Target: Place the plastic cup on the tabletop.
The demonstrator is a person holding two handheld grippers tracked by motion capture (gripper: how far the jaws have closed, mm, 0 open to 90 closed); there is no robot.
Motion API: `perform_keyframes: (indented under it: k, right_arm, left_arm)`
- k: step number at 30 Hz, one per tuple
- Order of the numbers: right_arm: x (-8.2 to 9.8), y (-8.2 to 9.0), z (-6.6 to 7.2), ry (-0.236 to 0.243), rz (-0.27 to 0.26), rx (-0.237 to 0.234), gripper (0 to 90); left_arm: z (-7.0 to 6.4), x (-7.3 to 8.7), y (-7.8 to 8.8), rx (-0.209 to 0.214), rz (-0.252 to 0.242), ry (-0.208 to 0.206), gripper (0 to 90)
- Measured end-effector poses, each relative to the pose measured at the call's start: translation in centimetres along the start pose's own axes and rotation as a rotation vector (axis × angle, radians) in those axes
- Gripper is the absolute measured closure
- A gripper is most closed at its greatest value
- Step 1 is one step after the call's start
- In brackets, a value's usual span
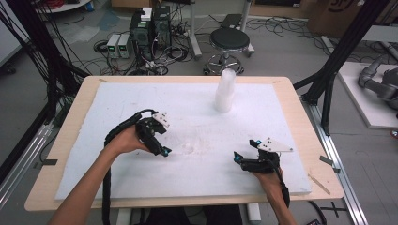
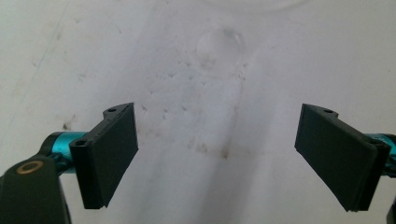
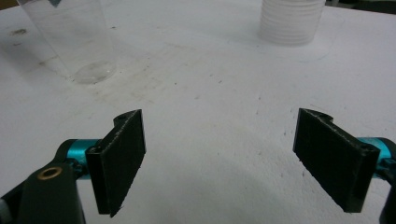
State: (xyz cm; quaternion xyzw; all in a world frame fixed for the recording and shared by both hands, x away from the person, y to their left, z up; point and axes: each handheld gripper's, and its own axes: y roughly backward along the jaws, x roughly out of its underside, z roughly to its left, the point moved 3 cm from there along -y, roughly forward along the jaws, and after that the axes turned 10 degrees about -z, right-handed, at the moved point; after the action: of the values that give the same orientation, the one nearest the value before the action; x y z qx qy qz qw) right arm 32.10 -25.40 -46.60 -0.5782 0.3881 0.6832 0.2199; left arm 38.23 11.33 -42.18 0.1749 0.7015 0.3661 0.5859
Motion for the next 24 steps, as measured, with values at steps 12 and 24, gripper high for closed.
perform_keyframes:
  k: [12, 24]
  right_arm:
    - [0.0, 0.0, -0.2, -0.029, 0.005, 0.006, 16.6]
    - [0.0, 0.2, -0.1, -0.021, -0.010, 0.006, 16.5]
  left_arm:
    - [-2.4, 6.2, 3.9, -0.177, -0.276, 0.111, 13.3]
    - [-3.5, 10.6, 5.5, -0.409, -0.588, 0.285, 13.3]
